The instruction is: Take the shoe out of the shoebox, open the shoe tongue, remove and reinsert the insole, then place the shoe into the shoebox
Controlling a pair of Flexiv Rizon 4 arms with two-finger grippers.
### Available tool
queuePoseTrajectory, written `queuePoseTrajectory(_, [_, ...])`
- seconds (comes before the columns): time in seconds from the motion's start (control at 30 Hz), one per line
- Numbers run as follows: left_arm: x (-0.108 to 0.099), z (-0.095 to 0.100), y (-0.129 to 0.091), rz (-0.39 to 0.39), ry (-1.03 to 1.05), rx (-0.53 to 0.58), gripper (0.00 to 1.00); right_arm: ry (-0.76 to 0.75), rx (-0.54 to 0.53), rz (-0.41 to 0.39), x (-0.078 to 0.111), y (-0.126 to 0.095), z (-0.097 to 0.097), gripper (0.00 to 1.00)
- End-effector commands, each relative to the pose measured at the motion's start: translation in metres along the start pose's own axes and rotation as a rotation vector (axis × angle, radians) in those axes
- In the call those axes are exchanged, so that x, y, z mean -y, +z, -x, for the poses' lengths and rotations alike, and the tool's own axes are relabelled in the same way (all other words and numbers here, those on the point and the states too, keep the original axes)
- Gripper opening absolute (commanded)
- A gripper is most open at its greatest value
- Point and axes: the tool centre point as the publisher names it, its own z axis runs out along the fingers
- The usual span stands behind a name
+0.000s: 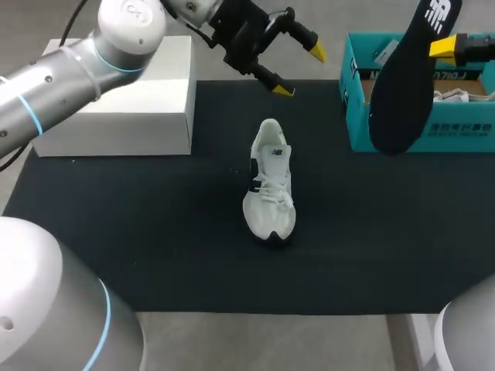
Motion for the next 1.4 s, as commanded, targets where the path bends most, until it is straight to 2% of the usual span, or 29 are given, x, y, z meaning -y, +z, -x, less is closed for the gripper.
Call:
queuePoseTrajectory(0.03, [0.006, 0.002, -0.007, 0.039, 0.023, 0.081, 1.00, 0.036, -0.022, -0.055, -0.012, 0.009, 0.011, 0.00])
queuePoseTrajectory(0.2, [0.013, 0.013, -0.016, 0.075, 0.060, 0.191, 1.00, 0.080, -0.035, -0.097, -0.027, 0.015, 0.020, 0.00])
queuePoseTrajectory(0.37, [0.022, 0.025, -0.011, 0.080, 0.156, 0.260, 1.00, 0.134, -0.042, -0.132, -0.042, 0.026, 0.030, 0.00])
queuePoseTrajectory(0.53, [0.028, 0.041, -0.009, 0.094, 0.238, 0.358, 1.00, 0.178, -0.063, -0.203, -0.053, 0.044, 0.031, 0.00])
queuePoseTrajectory(0.73, [0.037, 0.064, -0.018, 0.115, 0.334, 0.445, 1.00, 0.217, -0.064, -0.256, -0.067, 0.060, 0.034, 0.00])
queuePoseTrajectory(0.87, [0.042, 0.077, -0.019, 0.118, 0.375, 0.485, 1.00, 0.237, -0.063, -0.261, -0.077, 0.072, 0.036, 0.00])
queuePoseTrajectory(1.13, [0.039, 0.082, -0.006, 0.092, 0.352, 0.528, 1.00, 0.243, -0.032, -0.319, -0.088, 0.088, 0.033, 0.00])
queuePoseTrajectory(1.4, [0.034, 0.087, 0.003, 0.107, 0.318, 0.599, 1.00, 0.252, -0.018, -0.362, -0.089, 0.102, 0.032, 0.00])
